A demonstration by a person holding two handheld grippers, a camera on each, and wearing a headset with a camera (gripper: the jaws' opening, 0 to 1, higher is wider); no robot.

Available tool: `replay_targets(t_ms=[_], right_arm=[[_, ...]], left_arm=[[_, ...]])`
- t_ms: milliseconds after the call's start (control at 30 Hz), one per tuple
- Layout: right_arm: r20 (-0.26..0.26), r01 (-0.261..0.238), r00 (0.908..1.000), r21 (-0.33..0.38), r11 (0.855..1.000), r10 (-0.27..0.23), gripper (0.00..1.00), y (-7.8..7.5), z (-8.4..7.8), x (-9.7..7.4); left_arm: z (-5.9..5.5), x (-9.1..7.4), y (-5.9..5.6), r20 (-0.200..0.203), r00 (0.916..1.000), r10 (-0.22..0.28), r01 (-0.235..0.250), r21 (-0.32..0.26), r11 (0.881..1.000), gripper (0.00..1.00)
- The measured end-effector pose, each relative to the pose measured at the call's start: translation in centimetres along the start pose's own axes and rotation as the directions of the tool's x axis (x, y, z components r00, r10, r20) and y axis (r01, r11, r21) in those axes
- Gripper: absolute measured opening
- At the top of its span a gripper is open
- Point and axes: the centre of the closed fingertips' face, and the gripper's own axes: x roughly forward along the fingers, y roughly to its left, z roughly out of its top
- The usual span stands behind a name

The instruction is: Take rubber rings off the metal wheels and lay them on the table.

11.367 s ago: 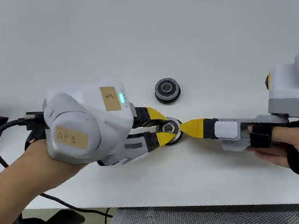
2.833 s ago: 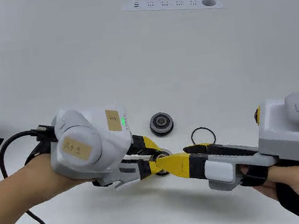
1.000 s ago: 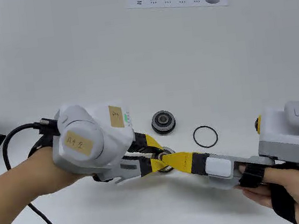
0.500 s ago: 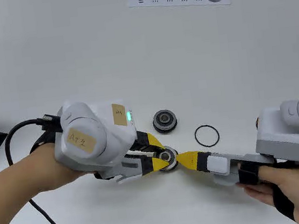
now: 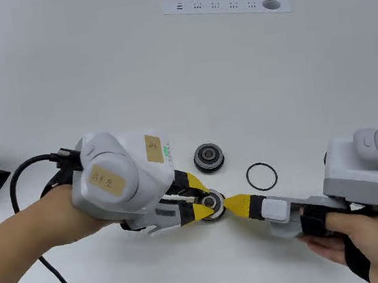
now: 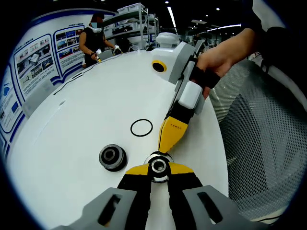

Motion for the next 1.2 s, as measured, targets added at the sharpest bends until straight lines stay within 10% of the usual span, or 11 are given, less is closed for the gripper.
replay_targets(t_ms=[1200], right_arm=[[-0.030,-0.040,0.9989,-0.104,0.994,0.037,0.01,2.8,-0.1,1.1]], left_arm=[[0.0,0.0,0.0,-0.006,1.0000,-0.001,0.001,0.012,1.000,0.12]])
